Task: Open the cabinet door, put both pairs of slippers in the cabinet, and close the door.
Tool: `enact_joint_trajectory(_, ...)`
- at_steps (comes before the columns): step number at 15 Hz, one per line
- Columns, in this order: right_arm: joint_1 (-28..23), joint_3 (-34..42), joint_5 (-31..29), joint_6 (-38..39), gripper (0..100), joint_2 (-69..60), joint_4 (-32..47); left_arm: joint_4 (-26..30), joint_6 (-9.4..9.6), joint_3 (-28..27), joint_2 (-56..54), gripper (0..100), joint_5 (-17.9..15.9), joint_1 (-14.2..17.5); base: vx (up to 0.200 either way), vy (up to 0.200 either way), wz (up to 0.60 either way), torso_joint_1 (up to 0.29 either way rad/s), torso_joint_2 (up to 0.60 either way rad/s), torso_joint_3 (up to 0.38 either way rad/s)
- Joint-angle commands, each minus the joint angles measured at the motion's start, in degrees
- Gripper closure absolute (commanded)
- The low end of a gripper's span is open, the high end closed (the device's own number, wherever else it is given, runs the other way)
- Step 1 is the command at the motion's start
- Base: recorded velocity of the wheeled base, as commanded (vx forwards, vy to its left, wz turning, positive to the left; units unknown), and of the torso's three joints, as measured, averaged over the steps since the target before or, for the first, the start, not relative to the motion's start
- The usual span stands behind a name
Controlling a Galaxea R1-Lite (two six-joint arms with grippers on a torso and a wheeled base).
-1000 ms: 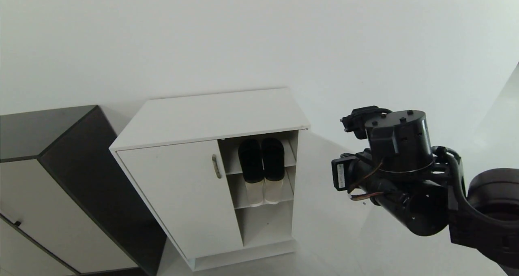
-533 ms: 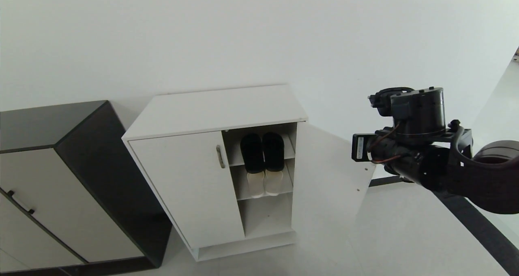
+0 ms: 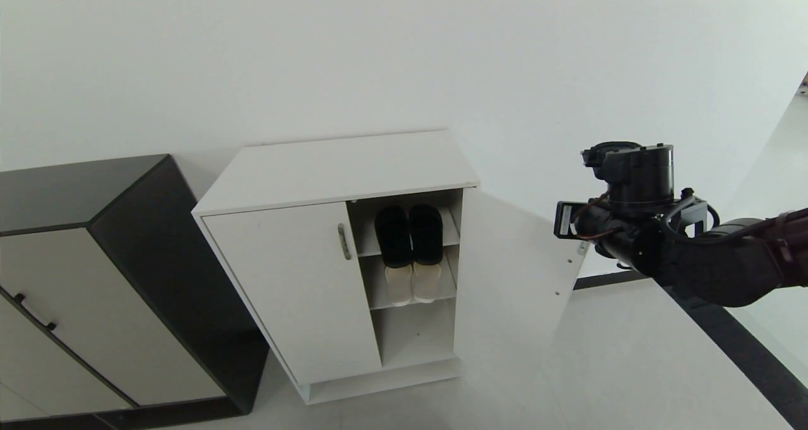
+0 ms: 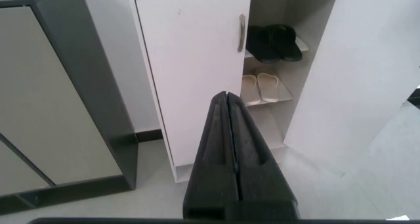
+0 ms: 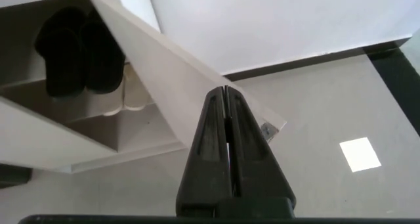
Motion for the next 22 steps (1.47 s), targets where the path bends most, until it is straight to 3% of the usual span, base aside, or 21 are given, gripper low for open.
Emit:
enact_joint_trajectory(1, -1.67, -0.91, 0.10, -0.10, 100, 4.21, -1.79, -0.07, 0.01, 0.00, 0.08, 100, 0.02, 0.01, 0.000, 0.000, 0.00, 0.000, 0.00, 0.000)
enact_joint_trajectory(14, -4.30, -2.76, 0.01, -0.89, 100, 10.36, -6.45, 0.02, 0.01, 0.00, -0.01, 100, 0.02, 0.01, 0.000, 0.000, 0.00, 0.000, 0.00, 0.000)
enact_joint_trajectory(22, -2.55, -1.44, -0.16, -0.98, 100, 9.74, -6.36, 0.02, 0.01, 0.00, 0.08, 100, 0.02, 0.09, 0.000, 0.000, 0.00, 0.000, 0.00, 0.000)
